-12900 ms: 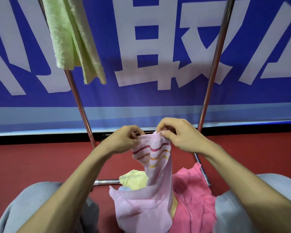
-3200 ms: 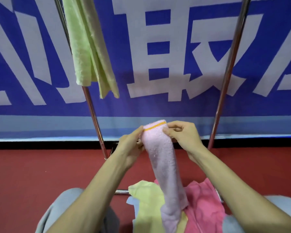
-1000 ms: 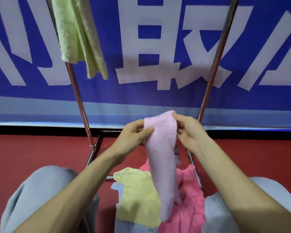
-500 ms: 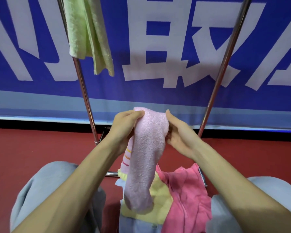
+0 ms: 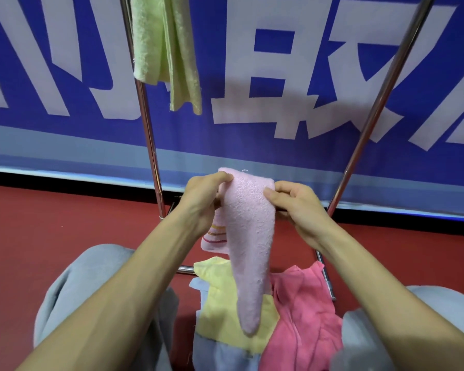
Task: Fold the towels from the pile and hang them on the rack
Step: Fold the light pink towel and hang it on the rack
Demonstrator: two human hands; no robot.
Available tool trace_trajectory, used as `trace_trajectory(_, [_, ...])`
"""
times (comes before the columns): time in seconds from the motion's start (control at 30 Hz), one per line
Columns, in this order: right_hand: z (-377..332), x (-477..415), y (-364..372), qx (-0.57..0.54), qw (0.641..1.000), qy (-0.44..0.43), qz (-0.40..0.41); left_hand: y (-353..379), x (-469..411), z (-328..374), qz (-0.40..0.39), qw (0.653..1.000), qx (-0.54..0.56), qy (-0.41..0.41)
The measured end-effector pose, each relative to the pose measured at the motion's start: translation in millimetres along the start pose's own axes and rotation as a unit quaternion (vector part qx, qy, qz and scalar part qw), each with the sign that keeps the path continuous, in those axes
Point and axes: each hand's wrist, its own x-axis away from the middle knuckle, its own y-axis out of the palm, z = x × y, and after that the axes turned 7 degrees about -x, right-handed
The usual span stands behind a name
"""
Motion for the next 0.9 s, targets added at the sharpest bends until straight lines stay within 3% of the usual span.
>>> trace_trajectory(0.43, [-26.3,1.8,-15.1,-0.168,0.984,-0.012,0.060,19.5,6.4,-26.3,-0.201,0.961,-0.174,0.071])
trace_trajectory(0.6, [-26.5,1.2,-23.5,-0.173,0.983,-0.016,0.059,23.8,8.6,-23.3,-0.160,0.970,-0.148,0.112])
trace_trajectory(0.77, [-19.0,2.9,-20.0,-0.114,0.993,-0.006,-0.020,24.3,9.1,-18.1,-0.090,0.980,-0.107,0.141])
trace_trajectory(0.9, [-14.0,1.1,-15.3,-0.054,0.998,-0.031,-0.009,19.9,7.4,-8.8,-0.055,0.987,-0.056,0.140])
